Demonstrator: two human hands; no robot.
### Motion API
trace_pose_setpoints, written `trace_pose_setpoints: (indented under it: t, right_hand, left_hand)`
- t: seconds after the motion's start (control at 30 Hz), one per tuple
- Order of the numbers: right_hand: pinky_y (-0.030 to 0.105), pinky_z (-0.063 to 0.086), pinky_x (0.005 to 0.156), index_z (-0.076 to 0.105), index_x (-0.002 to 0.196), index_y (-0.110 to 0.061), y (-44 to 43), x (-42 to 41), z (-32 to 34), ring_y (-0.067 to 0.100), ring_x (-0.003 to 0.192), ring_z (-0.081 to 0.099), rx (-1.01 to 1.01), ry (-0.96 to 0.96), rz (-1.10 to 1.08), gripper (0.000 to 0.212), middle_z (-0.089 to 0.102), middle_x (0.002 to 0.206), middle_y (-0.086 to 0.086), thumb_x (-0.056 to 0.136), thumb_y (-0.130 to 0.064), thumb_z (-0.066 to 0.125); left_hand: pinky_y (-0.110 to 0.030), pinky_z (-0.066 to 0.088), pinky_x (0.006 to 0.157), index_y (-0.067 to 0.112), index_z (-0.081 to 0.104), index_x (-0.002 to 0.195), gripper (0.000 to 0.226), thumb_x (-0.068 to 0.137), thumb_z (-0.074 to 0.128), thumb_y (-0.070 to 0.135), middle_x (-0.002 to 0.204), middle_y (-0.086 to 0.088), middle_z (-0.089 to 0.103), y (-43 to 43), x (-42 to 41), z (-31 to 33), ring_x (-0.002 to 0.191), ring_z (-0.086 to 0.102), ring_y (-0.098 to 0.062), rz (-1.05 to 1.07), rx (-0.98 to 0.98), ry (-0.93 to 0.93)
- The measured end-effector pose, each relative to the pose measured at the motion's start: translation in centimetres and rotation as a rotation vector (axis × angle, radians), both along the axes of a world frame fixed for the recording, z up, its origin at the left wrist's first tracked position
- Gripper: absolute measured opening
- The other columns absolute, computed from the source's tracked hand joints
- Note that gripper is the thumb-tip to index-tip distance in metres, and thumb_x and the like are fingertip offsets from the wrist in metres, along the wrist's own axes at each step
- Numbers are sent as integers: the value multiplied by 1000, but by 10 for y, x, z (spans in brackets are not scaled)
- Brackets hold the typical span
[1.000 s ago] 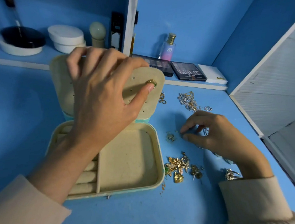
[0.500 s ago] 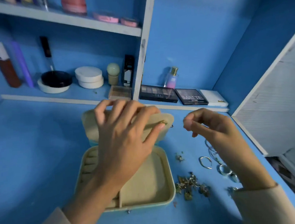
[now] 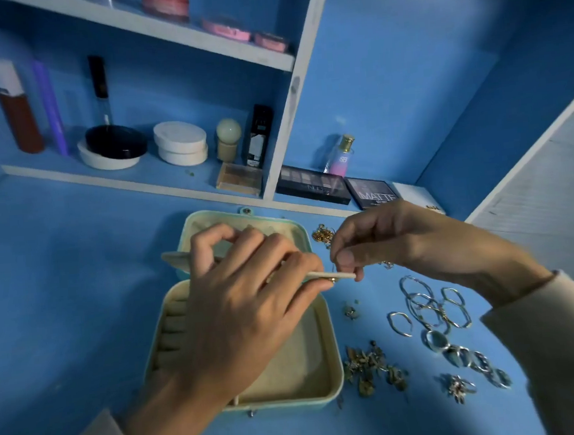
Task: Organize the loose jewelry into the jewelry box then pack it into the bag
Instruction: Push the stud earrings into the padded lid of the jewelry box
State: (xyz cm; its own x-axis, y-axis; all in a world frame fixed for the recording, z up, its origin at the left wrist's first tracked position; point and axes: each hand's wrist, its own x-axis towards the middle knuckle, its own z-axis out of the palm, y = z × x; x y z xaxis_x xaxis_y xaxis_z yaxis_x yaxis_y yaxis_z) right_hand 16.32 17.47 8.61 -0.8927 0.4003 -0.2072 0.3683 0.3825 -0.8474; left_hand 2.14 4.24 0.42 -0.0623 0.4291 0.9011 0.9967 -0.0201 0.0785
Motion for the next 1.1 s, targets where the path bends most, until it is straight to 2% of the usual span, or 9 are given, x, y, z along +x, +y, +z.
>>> trace_pose_setpoints:
  t: [0.17, 0.7, 0.97, 1.03, 1.1]
  right_hand:
    - [19, 46, 68, 70, 81, -9, 2, -3, -1, 14, 67, 56, -15, -13, 26, 7, 65, 72, 2, 78, -11, 64]
    - [16, 44, 67, 69, 82, -9, 3, -5, 3, 11, 66, 54, 38, -40, 83, 4, 63, 69, -3, 81, -8, 65]
    - [15, 43, 68, 71, 85, -13, 3, -7, 3, 11, 70, 55, 94, -91, 111, 8, 65, 75, 5, 80, -17, 66]
    - [13, 43, 67, 71, 86, -10, 2, -8, 7, 8, 69, 55, 115, -111, 134, 7, 66, 77, 8, 82, -15, 68]
    - [9, 41, 64, 70, 86, -9, 0, -10, 13, 3, 65, 55, 123, -135, 162, 7, 66, 75, 4, 83, -5, 65]
  left_hand:
    - [-35, 30, 83, 22, 67, 76, 24, 89, 65, 41, 70, 7, 58, 0, 0, -1, 74, 48, -16, 4, 7, 1]
    - [-35, 29, 84, 21, 67, 75, 25, 90, 64, 41, 72, 7, 59, 1, 0, -2, 76, 48, -15, 18, 25, -7]
    - [-33, 26, 88, 21, 68, 76, 23, 89, 65, 40, 72, 8, 59, 1, 1, -3, 77, 48, -14, 12, 24, -21]
    - [-32, 22, 91, 21, 67, 77, 23, 89, 65, 40, 73, 8, 59, 1, 1, -3, 77, 48, -14, 12, 18, -25]
    - [-32, 21, 91, 21, 67, 77, 22, 89, 66, 39, 73, 8, 59, 1, 0, -3, 78, 48, -14, 15, 17, -26]
